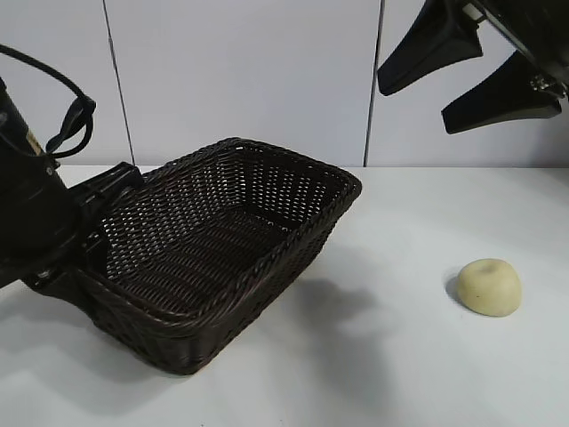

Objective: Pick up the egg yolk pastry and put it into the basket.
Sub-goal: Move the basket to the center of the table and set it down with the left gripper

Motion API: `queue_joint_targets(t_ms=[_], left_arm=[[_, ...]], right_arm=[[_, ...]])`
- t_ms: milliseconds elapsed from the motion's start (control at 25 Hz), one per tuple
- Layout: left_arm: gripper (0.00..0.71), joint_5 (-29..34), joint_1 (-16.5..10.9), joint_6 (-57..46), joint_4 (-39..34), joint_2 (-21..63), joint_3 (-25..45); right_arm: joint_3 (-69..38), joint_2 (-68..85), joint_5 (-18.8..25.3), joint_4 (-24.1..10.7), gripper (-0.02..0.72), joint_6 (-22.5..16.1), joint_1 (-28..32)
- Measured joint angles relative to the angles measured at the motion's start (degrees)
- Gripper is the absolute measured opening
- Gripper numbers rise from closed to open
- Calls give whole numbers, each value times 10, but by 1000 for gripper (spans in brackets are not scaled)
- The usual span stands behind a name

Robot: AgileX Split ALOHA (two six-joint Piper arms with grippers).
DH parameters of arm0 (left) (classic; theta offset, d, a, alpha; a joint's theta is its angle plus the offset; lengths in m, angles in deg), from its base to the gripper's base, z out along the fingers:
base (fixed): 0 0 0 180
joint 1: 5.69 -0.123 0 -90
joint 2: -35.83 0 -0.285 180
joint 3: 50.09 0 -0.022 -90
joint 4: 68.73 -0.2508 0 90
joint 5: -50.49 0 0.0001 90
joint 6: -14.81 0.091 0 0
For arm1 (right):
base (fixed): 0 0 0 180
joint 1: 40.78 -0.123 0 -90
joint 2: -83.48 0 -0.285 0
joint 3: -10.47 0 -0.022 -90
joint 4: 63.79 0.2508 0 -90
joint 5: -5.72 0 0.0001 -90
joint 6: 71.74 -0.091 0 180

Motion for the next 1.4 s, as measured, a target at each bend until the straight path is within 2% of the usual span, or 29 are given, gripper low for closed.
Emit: queue_joint_targets(t_ms=[120,320,520,720,960,1400], left_arm=[[101,23,-11,18,6,9,-14],[101,66,-50,77,16,15,-36],[101,77,-77,205,101,15,-60],[101,95,-86,350,146,15,-92],[101,130,-99,433,148,9,-129],[100,259,-100,651,145,-119,-271]], right_arm=[[0,0,1,-3,561,0,0],[0,0,1,-3,561,0,0],[0,0,1,-3,561,0,0],[0,0,1,-3,561,0,0],[0,0,4,-4,561,0,0],[0,0,5,-4,561,0,0]])
